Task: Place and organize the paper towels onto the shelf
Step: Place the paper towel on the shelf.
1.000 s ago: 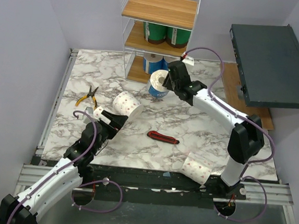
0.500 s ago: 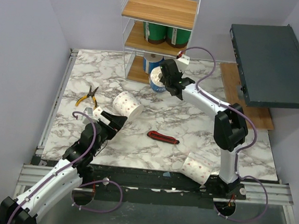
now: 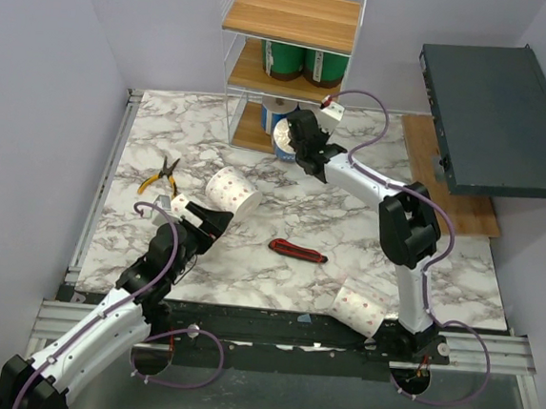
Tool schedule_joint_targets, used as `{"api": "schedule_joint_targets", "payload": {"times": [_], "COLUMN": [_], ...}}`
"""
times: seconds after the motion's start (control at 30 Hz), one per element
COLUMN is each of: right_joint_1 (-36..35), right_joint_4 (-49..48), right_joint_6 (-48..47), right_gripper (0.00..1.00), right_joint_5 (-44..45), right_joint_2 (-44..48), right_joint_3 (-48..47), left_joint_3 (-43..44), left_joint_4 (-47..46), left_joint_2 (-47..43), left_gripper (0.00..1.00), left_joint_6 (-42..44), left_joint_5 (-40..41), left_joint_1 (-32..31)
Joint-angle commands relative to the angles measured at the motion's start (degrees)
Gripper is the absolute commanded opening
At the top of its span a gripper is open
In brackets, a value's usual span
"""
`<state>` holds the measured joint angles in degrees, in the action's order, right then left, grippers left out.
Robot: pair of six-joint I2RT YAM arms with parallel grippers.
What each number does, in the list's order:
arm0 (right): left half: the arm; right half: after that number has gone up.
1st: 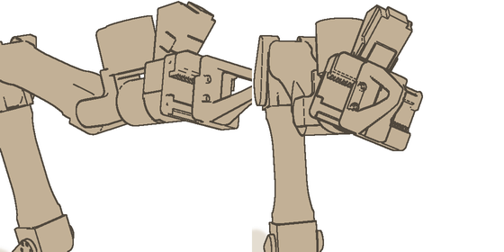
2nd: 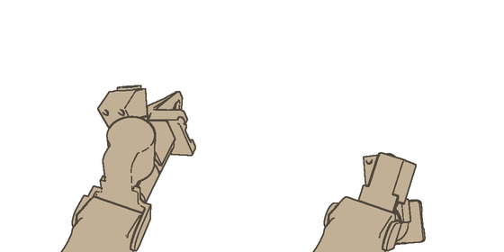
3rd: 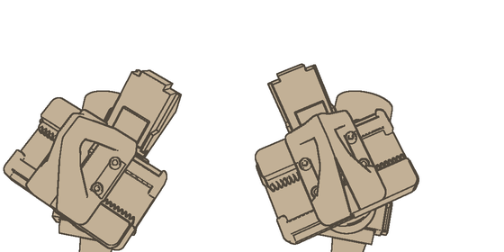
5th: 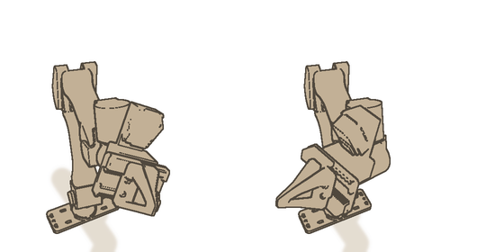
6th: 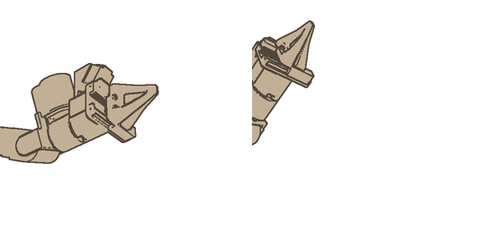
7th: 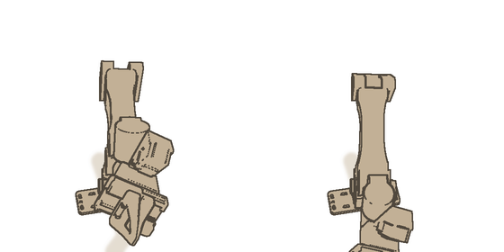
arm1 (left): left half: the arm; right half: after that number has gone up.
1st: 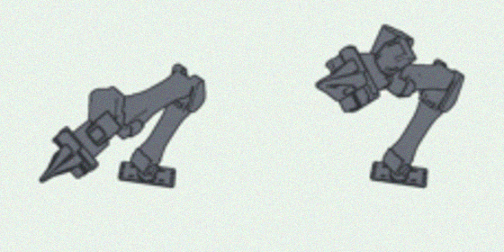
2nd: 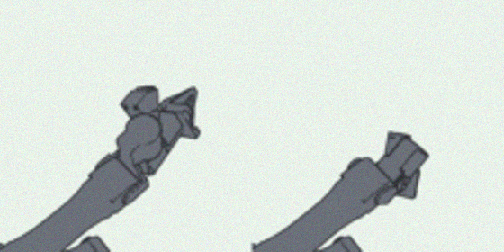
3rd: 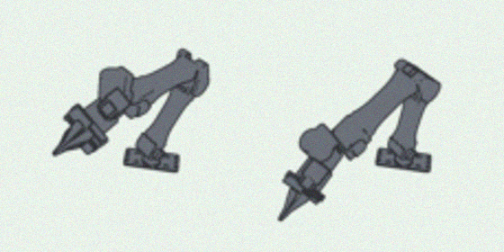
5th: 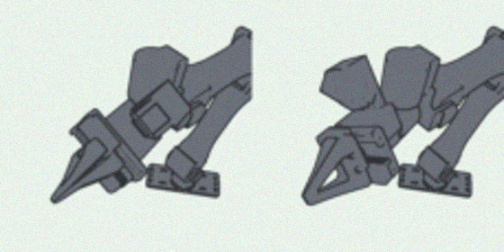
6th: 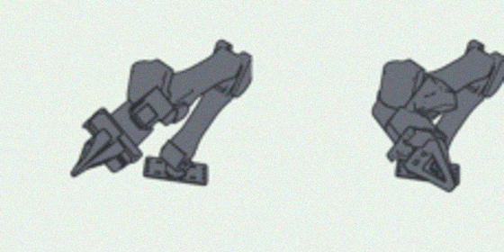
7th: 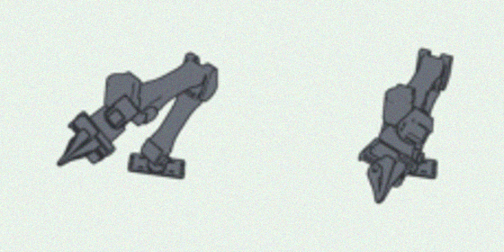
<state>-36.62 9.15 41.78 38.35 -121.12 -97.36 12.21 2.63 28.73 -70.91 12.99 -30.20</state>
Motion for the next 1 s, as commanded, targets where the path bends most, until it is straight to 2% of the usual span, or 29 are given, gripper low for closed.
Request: {"api": "schedule_joint_targets", "payload": {"times": [0.0, 0.63, 0.8, 0.97], "right_joint_1": [0.41, -0.03, -0.03, 0.27], "right_joint_4": [-6.32, -8.61, -5.75, -7.8], "right_joint_6": [2.5, 10.01, 9.74, 8.39], "right_gripper": [0.26, 0.25, 0.24, 0.24], "right_joint_5": [2.72, -7.61, -5.76, -0.32], "right_joint_2": [-1.55, -0.52, -2.25, 2.84], "right_joint_3": [-3.32, -0.83, -3.74, 2.98], "left_joint_3": [-0.52, -0.52, -0.34, -0.66], "left_joint_4": [2.31, 1.54, 1.9, 2.75], "left_joint_2": [1.5, 3.35, 3.76, 2.21], "left_gripper": [0.94, 0.94, 0.94, 0.94], "left_joint_6": [1.48, 1.57, 1.39, 1.44], "left_joint_5": [2.39, 2.91, 2.3, 2.98], "left_joint_1": [0.14, 0.22, 0.22, 0.22]}}
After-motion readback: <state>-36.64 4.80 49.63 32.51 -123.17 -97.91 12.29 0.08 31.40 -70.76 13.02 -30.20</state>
